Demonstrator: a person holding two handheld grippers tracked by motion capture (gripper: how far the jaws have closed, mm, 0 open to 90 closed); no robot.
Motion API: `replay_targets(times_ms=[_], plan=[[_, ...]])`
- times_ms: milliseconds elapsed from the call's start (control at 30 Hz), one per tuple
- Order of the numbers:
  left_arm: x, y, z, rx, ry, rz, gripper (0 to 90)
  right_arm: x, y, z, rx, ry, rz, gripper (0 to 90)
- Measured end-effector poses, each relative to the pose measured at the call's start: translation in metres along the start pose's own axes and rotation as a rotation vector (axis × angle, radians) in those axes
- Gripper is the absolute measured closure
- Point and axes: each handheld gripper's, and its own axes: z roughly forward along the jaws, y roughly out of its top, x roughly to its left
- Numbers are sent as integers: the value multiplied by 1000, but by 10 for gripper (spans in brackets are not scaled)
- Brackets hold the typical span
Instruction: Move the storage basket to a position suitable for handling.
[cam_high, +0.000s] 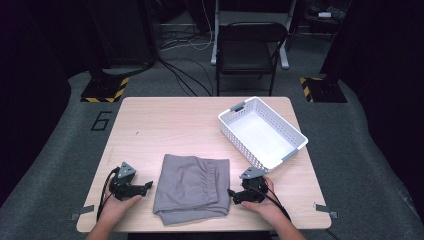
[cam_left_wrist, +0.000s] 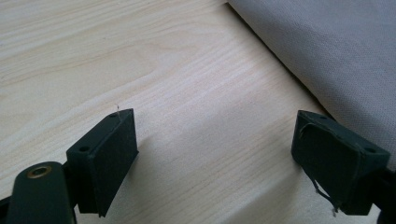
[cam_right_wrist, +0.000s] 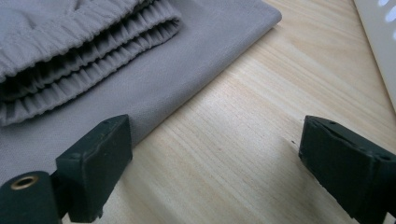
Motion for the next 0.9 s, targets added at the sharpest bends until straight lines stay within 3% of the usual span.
replay_targets(times_ms=[200,333,367,400,433,467,533,700,833,900], plan=[[-1,0,0,-1,4,-3,149,-1,0,-2,-1,1,-15,141],[-4,3,-1,11,8,-32,185,2,4,-7,35,8,1,272],[-4,4,-2,12,-13,-55,239,1,5,-8,48,6,7,313],[-4,6,-3,7,-41,-70,239,1,5,-8,48,6,7,313],[-4,7,-3,13,-62,-82,319,0,7,-10,40,7,20,381],[-6,8,-3,8,-77,-103,328,-1,8,-12,35,4,34,396],[-7,11,-5,24,-134,-136,370,-1,11,-15,11,4,58,400],[-25,21,-10,-31,-164,-123,370,7,16,-16,3,27,59,387],[-42,27,-7,-32,-189,-126,358,20,21,-12,-4,38,23,354],[-49,28,-3,-22,-178,-107,358,21,21,-11,2,43,8,350]])
